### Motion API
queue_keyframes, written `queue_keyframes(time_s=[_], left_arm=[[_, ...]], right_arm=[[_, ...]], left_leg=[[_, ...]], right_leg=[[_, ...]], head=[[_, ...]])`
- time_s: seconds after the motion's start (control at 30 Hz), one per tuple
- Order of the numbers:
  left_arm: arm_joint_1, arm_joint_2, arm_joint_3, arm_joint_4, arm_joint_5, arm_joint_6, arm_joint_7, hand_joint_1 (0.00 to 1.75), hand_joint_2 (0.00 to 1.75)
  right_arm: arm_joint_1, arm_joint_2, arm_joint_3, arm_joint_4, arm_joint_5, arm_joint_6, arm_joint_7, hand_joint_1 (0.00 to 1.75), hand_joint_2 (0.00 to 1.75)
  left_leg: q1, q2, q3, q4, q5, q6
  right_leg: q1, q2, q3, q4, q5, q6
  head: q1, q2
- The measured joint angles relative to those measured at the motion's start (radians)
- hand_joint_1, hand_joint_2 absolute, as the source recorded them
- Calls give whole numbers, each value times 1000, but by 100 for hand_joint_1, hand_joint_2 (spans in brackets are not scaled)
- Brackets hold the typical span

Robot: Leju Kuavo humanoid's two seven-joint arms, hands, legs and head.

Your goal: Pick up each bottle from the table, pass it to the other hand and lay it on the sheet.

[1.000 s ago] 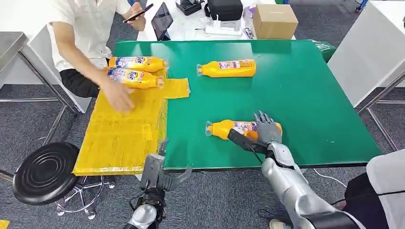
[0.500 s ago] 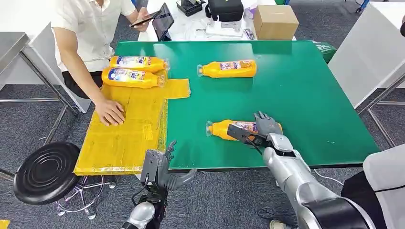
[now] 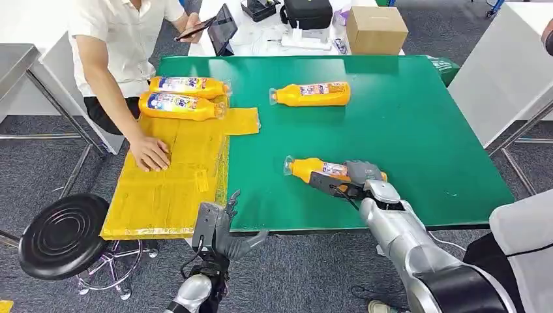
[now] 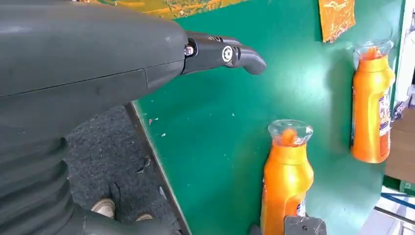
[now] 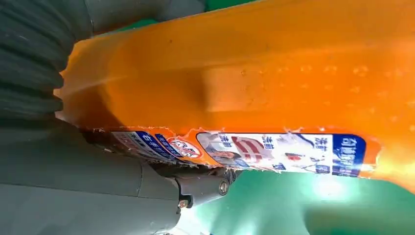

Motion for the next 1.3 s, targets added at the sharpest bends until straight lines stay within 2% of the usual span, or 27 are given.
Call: queue_keyframes(time_s=[0.27, 0.4, 0.47, 0.57, 0.73, 0.93, 0.97, 1.03, 1.07, 1.1, 1.17, 1.3], left_arm=[[-8, 3, -2, 0, 1, 13, -17, 0, 175], [-12, 5, -8, 0, 12, 40, -60, 0, 175], [-11, 4, -8, -10, 9, 84, -129, 0, 175], [-10, 4, -11, -60, 13, 107, -226, 0, 175], [-7, 8, -33, -143, 55, 97, -293, 0, 175], [-7, 8, -33, -143, 55, 96, -293, 0, 175], [-6, 8, -34, -146, 63, 95, -291, 0, 175], [1, 13, -34, -157, 149, 70, -236, 0, 175], [14, 18, -33, -157, 250, 44, -196, 0, 175], [26, 32, -34, -159, 293, 12, -212, 0, 175], [28, 45, -58, -175, 335, -72, -161, 0, 175], [28, 53, -81, -180, 338, -87, -154, 0, 175]], right_arm=[[-3, -5, 0, 8, -62, 36, -63, 175, 175], [-4, -16, -7, 11, -159, 74, -167, 175, 175], [-1, -19, -14, 11, -211, 74, -226, 175, 175], [6, -20, -31, 10, -291, 78, -302, 175, 175], [42, -7, -79, -15, -496, 104, -469, 175, 175], [44, -7, -79, -15, -497, 104, -469, 175, 175], [47, -6, -81, -18, -504, 103, -475, 166, 175], [101, 18, -102, -74, -620, 72, -549, 175, 175], [170, 42, -106, -160, -719, 34, -580, 175, 175], [267, 76, -91, -329, -819, 3, -583, 175, 175], [307, 94, -35, -432, -847, 25, -594, 175, 175], [321, 109, 23, -477, -856, 39, -603, 175, 175]], left_leg=[[0, 0, 0, 0, 0, 0], [0, 3, 3, 0, -1, 0], [0, 7, 7, 0, -2, -1], [1, 7, 10, 0, -3, -1], [1, 7, 12, 0, -3, -1], [1, 7, 12, 0, -3, -1], [1, 7, 12, 0, -3, -1], [2, 7, 11, 0, -2, -2], [2, 6, 8, 0, -2, -2], [2, 5, 0, 0, -1, -2], [2, 5, -4, 0, -2, -2], [2, 4, -6, 0, -2, -2]], right_leg=[[0, 0, 0, 0, 0, 0], [0, 2, 2, 0, 0, 0], [0, 8, 4, 0, 0, 0], [1, 8, 7, -1, 0, 0], [2, 8, 9, -1, 0, 0], [2, 8, 9, -1, 0, 0], [2, 8, 9, -1, 0, 0], [2, 8, 8, 0, 0, -1], [3, 8, 7, 0, 0, -1], [3, 7, 0, 1, 0, 0], [2, 7, -5, 1, 0, 0], [2, 7, -7, 0, 0, 0]], head=[[0, 0], [0, 0], [0, 0], [0, 0], [0, 0], [0, 0], [0, 0], [0, 0], [0, 0], [0, 0], [0, 0], [0, 0]])
